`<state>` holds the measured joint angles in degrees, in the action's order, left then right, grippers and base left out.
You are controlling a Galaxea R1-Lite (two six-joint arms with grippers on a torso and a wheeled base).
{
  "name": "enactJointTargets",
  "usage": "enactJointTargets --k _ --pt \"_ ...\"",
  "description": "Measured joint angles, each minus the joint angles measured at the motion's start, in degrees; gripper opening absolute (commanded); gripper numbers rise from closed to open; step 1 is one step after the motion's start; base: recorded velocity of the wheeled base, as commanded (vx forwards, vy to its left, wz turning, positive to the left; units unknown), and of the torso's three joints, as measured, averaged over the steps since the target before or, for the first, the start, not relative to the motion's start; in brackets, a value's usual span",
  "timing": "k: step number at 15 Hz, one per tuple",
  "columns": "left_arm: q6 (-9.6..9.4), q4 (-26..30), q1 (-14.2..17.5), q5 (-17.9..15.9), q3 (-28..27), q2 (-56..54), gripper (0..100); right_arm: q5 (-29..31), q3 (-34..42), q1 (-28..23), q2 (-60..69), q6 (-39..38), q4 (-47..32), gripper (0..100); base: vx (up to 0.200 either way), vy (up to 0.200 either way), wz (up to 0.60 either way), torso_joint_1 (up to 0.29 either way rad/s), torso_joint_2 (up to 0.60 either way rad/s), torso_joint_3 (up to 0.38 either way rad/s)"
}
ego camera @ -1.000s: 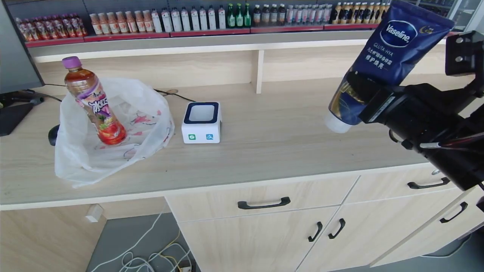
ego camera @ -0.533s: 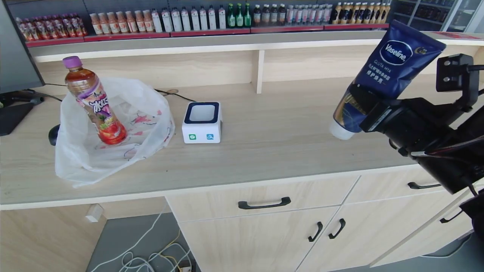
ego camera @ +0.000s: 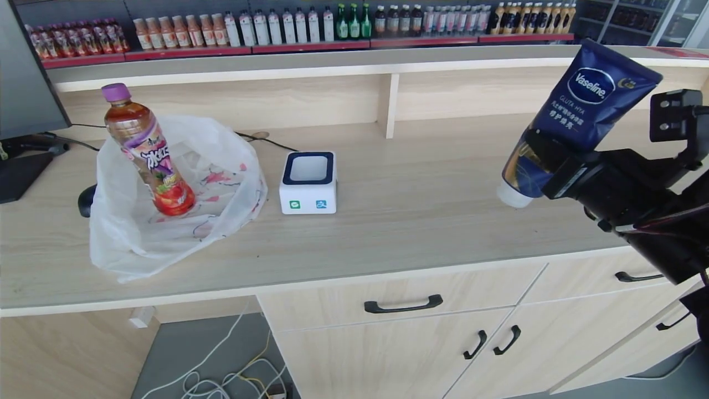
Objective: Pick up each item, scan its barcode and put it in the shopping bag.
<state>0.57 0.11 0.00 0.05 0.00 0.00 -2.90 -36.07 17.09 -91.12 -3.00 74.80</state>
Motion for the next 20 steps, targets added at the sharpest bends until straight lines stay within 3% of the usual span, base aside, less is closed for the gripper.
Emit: enactJointTargets --k 8,20 --pt "-0.06 0.0 0.0 0.0 0.0 0.0 100 -0.8 -0.5 -0.1 -0.7 1.0 0.6 0 0.000 0.200 0.00 -0.001 0.00 0.001" --pt "-0.15 -0.1 0.1 0.0 0.0 0.0 100 -2.2 -4.4 0.0 -2.5 1.9 1.4 0 0.000 0.000 0.00 0.000 0.00 0.000"
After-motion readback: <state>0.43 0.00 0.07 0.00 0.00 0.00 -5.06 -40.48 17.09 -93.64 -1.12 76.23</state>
